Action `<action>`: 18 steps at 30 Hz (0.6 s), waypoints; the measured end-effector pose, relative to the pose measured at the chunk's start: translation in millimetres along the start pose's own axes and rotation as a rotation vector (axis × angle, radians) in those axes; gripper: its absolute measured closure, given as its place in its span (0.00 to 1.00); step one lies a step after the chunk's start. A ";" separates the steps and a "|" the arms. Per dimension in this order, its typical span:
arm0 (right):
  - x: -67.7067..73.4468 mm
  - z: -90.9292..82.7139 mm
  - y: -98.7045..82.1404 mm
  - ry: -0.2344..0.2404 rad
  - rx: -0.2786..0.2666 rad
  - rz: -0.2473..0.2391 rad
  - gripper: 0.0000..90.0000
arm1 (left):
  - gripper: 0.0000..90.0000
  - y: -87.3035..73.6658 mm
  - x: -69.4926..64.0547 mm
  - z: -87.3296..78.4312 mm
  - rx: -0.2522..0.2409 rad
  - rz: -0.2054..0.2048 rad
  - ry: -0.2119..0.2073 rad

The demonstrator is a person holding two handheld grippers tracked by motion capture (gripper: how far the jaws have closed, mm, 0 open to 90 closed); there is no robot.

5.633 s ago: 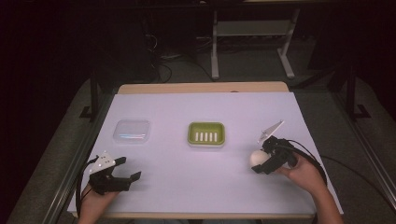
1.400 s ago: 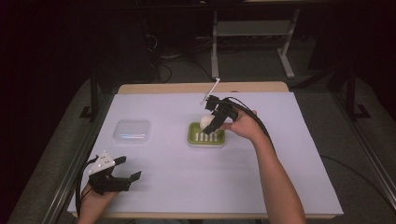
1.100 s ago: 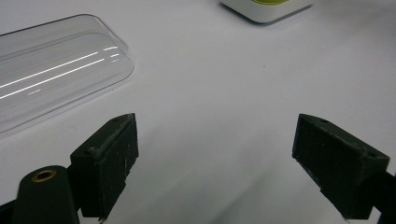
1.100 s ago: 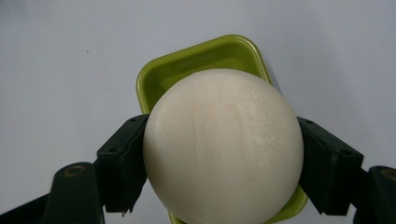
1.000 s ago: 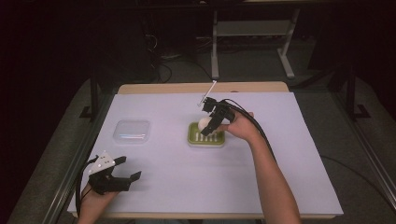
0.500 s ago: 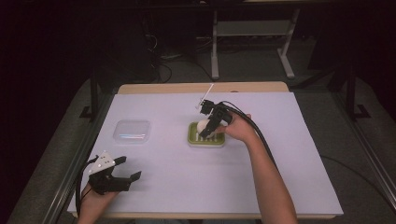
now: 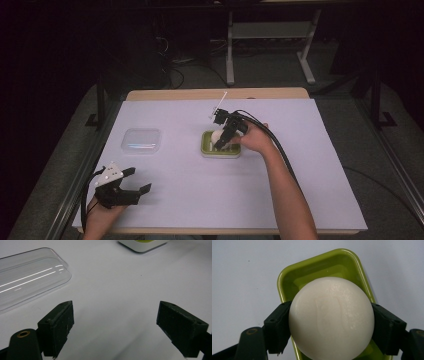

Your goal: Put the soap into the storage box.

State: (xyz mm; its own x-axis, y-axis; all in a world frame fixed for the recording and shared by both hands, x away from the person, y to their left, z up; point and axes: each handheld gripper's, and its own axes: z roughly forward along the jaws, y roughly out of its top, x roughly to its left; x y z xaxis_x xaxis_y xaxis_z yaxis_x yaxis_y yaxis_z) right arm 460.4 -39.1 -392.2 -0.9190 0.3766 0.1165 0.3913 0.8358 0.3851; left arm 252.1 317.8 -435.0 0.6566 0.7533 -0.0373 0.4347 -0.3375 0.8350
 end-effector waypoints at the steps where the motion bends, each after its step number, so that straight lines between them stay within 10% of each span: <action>1: -0.3 0.2 -0.1 0.001 -0.001 0.000 0.27 | 0.16 0.0 -0.1 0.0 0.000 -0.001 0.000; 18: 0.0 2.5 -0.6 -0.004 0.011 0.001 0.27 | 0.16 0.0 0.0 0.2 0.003 0.000 -0.001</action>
State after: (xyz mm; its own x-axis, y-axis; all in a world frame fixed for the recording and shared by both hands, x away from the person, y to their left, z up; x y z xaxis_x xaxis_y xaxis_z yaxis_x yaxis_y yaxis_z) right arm 460.3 -38.5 -394.7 -0.9186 0.3787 0.1132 0.3925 0.8398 0.3751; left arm 252.2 317.7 -435.1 0.6570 0.7529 -0.0380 0.4364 -0.3388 0.8335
